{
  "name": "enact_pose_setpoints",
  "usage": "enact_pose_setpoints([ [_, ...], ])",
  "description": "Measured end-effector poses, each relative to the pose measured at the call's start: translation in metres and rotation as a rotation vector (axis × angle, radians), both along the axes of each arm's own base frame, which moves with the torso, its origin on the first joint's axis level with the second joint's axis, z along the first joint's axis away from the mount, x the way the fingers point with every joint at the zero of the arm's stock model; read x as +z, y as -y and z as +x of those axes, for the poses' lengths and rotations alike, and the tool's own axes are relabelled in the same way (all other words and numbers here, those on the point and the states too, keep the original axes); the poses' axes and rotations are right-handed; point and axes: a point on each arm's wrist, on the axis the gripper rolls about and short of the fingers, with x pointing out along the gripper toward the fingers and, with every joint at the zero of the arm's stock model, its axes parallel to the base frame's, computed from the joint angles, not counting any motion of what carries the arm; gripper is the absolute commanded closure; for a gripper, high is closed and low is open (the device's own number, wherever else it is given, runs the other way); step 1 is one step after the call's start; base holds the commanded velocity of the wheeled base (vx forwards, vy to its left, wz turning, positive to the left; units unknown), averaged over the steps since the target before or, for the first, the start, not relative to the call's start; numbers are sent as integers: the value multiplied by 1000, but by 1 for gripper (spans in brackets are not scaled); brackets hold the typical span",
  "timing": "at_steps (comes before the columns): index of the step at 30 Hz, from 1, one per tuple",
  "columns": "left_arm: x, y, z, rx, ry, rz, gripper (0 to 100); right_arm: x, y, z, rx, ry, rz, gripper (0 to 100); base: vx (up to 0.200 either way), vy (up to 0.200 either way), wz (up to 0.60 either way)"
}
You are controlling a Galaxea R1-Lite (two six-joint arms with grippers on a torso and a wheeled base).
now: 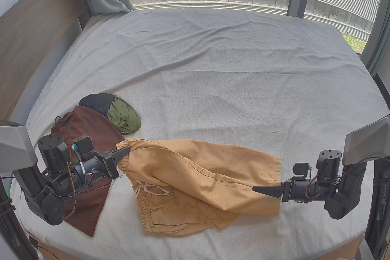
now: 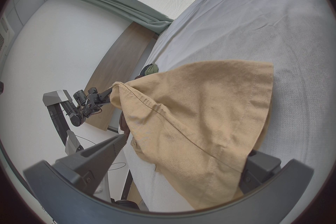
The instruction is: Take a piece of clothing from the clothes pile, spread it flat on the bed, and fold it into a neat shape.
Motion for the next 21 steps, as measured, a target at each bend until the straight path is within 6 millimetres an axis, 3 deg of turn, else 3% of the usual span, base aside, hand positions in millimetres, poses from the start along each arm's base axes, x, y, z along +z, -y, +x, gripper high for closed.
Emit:
enact_pose_setpoints([
  [9,0,0,0,0,1,0,100,-1,-5,2,14,8,1,0,0,0,0],
  [10,0,0,0,0,2,0,100,-1,-5,3,14,10,1,100,0,0,0],
  [21,1,0,0,-1,2,-2,100,0,-5,6,10,22,3,100,0,0,0],
])
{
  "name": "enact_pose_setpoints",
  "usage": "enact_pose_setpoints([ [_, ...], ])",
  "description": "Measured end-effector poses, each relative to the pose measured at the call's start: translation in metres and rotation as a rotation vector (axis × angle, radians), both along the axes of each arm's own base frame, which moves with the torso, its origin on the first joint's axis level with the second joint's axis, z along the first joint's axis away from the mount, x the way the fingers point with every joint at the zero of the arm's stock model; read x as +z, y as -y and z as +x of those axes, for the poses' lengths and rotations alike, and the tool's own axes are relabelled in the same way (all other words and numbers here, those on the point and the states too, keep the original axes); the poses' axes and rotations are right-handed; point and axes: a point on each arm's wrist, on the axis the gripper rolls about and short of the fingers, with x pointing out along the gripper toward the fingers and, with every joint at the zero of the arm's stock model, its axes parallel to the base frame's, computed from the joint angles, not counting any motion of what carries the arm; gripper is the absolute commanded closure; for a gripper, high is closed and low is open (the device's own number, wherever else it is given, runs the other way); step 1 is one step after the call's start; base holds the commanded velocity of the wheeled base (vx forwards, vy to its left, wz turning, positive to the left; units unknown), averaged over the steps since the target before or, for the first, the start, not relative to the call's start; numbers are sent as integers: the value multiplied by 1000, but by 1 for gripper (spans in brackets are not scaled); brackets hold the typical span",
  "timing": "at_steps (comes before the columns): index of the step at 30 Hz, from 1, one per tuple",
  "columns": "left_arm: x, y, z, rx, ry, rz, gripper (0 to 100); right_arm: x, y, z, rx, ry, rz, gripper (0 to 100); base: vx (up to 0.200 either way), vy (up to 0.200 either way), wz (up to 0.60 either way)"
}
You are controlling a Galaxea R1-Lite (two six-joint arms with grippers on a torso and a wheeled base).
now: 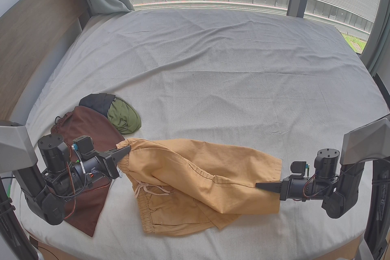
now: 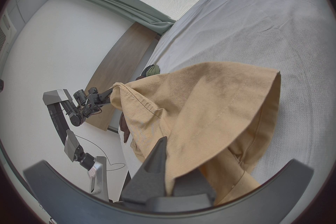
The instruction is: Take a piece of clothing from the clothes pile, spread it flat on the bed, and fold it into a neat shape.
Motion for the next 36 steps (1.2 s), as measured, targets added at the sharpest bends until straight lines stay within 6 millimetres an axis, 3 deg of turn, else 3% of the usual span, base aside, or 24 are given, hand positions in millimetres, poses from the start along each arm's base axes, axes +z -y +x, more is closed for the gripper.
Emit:
enact_pose_setpoints([
  [8,5,1,2,-1,15,-17,100,8,1,1,-5,29,6,100,0,0,0],
  [24,31,3,19,-23,133,-66,100,62,1,-14,11,186,45,100,0,0,0],
  [36,43,2,22,-54,193,-67,100,84,-2,-21,25,260,67,100,0,0,0],
])
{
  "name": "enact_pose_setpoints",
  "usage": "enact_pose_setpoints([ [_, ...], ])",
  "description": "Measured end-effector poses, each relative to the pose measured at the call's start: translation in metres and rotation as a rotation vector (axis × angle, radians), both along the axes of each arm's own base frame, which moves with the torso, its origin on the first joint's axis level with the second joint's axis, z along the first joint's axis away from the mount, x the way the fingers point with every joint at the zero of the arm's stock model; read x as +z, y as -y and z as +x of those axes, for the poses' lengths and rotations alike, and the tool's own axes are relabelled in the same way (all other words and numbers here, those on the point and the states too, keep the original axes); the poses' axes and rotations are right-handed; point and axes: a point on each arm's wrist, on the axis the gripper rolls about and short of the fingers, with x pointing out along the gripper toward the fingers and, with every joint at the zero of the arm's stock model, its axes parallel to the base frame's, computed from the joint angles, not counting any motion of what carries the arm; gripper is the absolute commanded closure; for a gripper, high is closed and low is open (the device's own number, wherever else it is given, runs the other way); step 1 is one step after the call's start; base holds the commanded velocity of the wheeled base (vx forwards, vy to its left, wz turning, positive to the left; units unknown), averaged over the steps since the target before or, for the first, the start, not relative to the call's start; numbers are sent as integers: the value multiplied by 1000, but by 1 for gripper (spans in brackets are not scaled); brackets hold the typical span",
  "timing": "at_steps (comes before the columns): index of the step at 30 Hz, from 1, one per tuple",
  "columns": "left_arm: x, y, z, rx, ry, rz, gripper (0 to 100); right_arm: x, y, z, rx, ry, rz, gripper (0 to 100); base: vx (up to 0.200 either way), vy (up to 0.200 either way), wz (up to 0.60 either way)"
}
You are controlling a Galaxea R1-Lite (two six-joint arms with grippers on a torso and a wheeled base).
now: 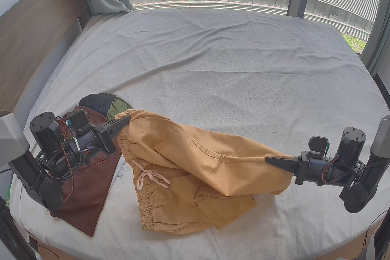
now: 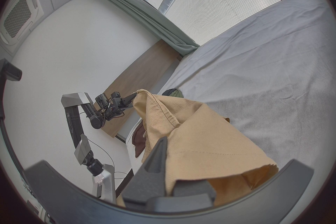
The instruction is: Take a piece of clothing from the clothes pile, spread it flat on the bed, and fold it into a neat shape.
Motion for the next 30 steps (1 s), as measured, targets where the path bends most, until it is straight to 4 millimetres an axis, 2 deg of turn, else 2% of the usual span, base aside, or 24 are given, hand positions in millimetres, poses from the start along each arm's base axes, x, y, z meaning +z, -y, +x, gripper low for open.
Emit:
enact_pose_setpoints([
  [13,16,-1,-3,-28,60,-6,100,13,3,-2,-10,45,15,100,0,0,0],
  [30,20,-6,-2,-20,105,29,100,24,10,-2,-36,85,26,100,0,0,0],
])
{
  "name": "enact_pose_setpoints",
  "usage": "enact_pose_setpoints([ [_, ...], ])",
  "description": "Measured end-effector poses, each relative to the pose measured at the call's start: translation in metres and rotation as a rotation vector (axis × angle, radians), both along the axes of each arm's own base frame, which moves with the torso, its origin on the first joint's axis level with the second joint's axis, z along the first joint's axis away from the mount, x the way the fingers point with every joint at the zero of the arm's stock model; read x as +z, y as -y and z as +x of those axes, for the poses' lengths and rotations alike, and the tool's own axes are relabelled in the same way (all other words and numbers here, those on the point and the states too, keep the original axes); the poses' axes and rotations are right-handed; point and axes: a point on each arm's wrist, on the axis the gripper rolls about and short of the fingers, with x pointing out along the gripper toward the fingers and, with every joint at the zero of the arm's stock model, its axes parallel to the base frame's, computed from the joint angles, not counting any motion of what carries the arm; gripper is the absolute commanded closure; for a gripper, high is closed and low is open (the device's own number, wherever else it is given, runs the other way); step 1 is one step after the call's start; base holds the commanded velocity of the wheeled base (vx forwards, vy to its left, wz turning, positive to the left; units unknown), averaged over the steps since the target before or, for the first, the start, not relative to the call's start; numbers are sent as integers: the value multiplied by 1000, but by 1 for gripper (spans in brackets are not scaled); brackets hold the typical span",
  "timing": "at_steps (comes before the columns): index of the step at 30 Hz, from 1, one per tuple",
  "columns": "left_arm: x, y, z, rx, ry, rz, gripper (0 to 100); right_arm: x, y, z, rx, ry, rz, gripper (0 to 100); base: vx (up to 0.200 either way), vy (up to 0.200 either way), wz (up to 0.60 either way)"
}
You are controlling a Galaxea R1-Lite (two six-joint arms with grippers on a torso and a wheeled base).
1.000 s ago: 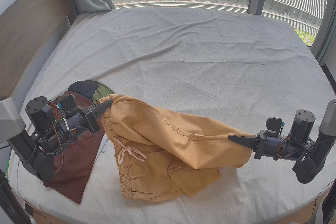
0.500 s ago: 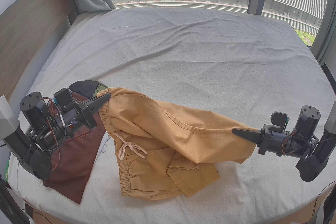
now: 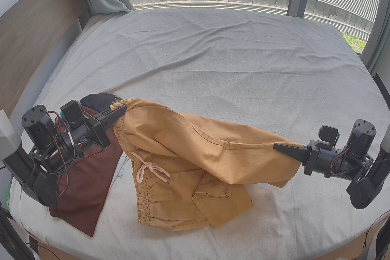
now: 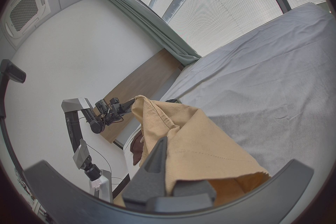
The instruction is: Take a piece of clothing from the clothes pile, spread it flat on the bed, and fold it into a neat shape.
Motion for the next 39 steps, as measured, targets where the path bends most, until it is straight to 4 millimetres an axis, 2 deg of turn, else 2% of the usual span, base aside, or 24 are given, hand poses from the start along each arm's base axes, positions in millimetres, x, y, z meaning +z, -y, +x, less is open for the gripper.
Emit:
enact_pose_setpoints([
  [8,1,-6,2,15,5,0,100,6,7,3,-28,1,24,100,0,0,0],
  [39,1,-9,4,24,6,0,100,20,28,14,-111,58,44,100,0,0,0],
])
